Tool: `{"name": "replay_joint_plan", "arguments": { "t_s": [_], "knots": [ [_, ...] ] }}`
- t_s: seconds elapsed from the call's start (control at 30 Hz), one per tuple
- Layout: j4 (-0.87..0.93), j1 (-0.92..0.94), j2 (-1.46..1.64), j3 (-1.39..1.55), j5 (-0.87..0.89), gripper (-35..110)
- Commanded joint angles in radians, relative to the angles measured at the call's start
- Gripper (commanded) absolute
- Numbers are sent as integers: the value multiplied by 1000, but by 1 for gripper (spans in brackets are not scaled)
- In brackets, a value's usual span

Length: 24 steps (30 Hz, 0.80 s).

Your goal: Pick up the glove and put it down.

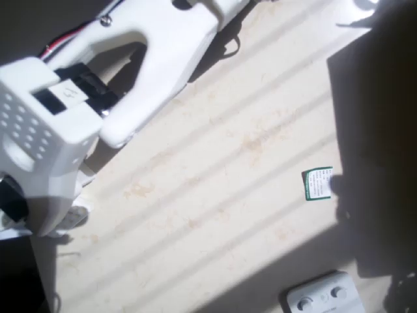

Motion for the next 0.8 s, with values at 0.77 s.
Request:
{"name": "replay_joint_plan", "arguments": {
  "t_s": [0.77],
  "knots": [
    [-12, 11, 11, -40, 5, 0]
  ]
}}
